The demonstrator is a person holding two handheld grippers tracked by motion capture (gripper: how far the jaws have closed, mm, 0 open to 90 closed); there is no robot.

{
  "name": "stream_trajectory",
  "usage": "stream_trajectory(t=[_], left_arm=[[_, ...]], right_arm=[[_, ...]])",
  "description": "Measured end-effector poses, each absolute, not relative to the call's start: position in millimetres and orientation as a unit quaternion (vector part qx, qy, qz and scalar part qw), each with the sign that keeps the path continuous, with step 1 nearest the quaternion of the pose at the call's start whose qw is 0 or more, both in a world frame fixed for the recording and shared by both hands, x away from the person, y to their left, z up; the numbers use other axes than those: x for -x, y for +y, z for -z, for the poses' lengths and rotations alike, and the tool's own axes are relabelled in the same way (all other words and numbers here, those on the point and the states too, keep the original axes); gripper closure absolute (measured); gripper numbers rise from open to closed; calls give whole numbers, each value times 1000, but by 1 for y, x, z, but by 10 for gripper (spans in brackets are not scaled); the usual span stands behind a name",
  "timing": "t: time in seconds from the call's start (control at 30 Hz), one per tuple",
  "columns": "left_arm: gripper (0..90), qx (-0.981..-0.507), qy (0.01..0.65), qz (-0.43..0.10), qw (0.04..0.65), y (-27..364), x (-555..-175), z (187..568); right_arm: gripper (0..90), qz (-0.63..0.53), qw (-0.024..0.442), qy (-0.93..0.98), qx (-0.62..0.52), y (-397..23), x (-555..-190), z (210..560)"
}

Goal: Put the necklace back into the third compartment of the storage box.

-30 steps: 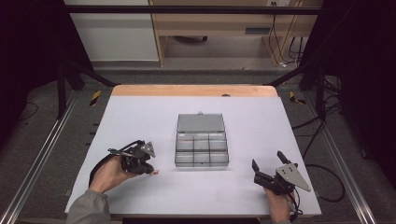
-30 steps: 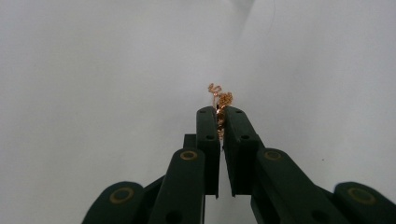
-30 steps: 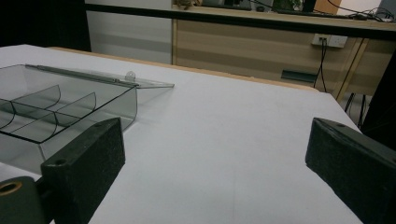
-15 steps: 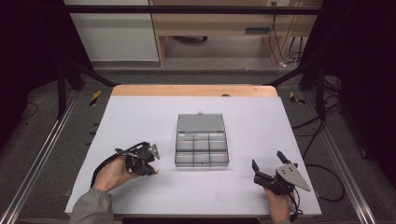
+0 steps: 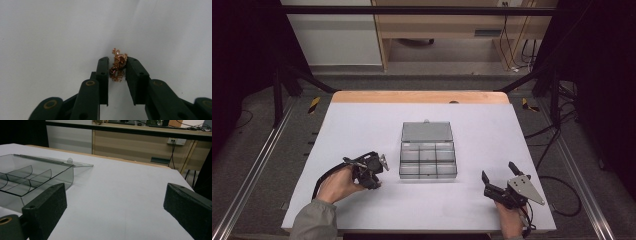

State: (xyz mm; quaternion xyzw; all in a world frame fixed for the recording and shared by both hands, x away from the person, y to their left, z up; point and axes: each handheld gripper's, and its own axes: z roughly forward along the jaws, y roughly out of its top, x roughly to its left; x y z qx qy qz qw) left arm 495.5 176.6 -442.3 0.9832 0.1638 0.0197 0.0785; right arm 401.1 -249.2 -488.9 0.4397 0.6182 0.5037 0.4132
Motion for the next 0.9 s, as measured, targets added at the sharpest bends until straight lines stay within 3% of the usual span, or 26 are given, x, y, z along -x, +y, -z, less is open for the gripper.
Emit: stream_trajectory(t=[0.1,0.33,0.43,0.9], left_arm=[[699,-986,154,-24,55,169,-495,442],[792,-991,129,-34,18,157,-490,442],[848,-991,129,-35,17,156,-489,442],[856,-988,140,-36,54,166,-488,442]], right_arm=[[53,-502,414,619,-440,-249,-401,489],[53,-502,415,619,-439,-249,-401,489],[53,-502,414,619,-439,-249,-401,489],[54,-501,415,620,-439,-249,-401,489]])
